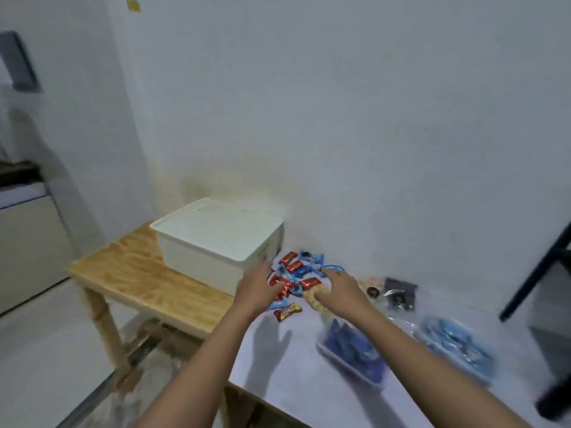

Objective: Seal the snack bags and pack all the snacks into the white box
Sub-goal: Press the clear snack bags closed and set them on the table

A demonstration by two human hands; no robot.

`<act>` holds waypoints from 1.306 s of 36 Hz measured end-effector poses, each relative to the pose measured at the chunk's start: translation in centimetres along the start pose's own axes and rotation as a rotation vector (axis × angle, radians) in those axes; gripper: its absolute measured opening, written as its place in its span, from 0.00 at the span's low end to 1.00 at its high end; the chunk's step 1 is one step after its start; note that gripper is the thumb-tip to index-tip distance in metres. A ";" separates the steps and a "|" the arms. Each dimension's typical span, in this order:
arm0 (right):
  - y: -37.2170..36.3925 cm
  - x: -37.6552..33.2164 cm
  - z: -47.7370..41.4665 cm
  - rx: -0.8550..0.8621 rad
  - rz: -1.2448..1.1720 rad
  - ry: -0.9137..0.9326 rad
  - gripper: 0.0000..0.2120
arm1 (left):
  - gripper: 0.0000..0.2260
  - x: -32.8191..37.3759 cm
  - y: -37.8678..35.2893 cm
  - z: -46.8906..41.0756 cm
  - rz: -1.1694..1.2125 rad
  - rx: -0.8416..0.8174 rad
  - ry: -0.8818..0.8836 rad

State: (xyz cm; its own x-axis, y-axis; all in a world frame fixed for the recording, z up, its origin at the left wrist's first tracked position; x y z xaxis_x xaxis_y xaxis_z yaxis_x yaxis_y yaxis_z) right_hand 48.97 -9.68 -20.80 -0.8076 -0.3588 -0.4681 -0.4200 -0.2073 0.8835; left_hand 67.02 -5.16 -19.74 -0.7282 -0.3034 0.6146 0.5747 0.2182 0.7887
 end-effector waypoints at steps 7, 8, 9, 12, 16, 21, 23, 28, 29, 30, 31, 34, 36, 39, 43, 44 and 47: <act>3.1 11.5 2.9 0.075 -0.061 -0.227 0.31 | 0.27 7.9 -10.4 -1.4 -0.019 -0.224 -0.152; 3.2 13.0 3.1 0.082 -0.075 -0.258 0.31 | 0.27 8.5 -11.8 -1.8 -0.032 -0.248 -0.161; 3.1 14.3 3.3 0.085 -0.084 -0.287 0.30 | 0.28 9.0 -13.2 -2.2 -0.040 -0.273 -0.174; 2.4 18.0 3.2 0.079 -0.083 -0.367 0.30 | 0.28 10.1 -17.5 -3.7 -0.080 -0.359 -0.201; 0.8 22.3 1.4 0.043 -0.110 -0.458 0.29 | 0.27 10.6 -23.2 -6.7 -0.141 -0.464 -0.247; -1.8 26.1 -2.2 0.016 -0.197 -0.529 0.28 | 0.27 10.4 -29.3 -10.6 -0.163 -0.598 -0.243; -2.9 27.3 -3.5 0.012 -0.230 -0.561 0.27 | 0.26 10.0 -31.3 -11.7 -0.164 -0.651 -0.213; -5.2 29.4 -6.2 0.022 -0.328 -0.625 0.22 | 0.24 8.9 -35.1 -14.1 -0.143 -0.710 -0.134; -5.7 29.8 -6.5 0.007 -0.336 -0.648 0.23 | 0.23 8.7 -35.6 -14.5 -0.119 -0.707 -0.119; -6.2 30.4 -6.8 0.003 -0.343 -0.673 0.24 | 0.21 8.6 -36.0 -14.9 -0.083 -0.698 -0.105; -6.7 31.0 -7.1 0.003 -0.343 -0.698 0.24 | 0.20 8.5 -36.3 -15.3 -0.044 -0.694 -0.084; -7.0 32.0 -7.8 0.044 -0.355 -0.734 0.19 | 0.08 8.6 -36.7 -16.1 0.067 -0.673 -0.040; -7.0 32.4 -8.3 0.085 -0.393 -0.758 0.16 | 0.10 8.5 -37.1 -16.4 0.113 -0.674 -0.005; -6.7 33.2 -8.7 0.159 -0.432 -0.751 0.16 | 0.16 8.2 -37.2 -16.9 0.198 -0.647 0.058; -4.9 33.5 -9.3 0.276 -0.453 -0.695 0.10 | 0.21 8.0 -36.2 -17.8 0.349 -0.605 0.143; -4.2 33.3 -9.4 0.313 -0.479 -0.677 0.09 | 0.21 8.2 -35.8 -18.0 0.386 -0.595 0.134; -2.3 32.5 -10.2 0.388 -0.551 -0.593 0.10 | 0.21 9.1 -34.2 -18.9 0.481 -0.551 0.089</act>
State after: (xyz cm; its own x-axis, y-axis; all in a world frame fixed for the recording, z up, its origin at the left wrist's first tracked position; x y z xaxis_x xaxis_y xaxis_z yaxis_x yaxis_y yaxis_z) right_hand 27.94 -30.17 -38.16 -0.4865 0.2521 -0.8365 -0.8345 0.1494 0.5303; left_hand 47.81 -32.96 -41.39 -0.3292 -0.3709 0.8684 0.9441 -0.1449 0.2960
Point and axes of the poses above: each hand's wrist, its own z-axis away from the middle knuckle, its own y-axis out of the back of the hand, x = y × z, the point moved 9 cm from there along -z, towards the middle knuckle, and after that the axes turned 8 degrees about y, right-handed, at the moved point
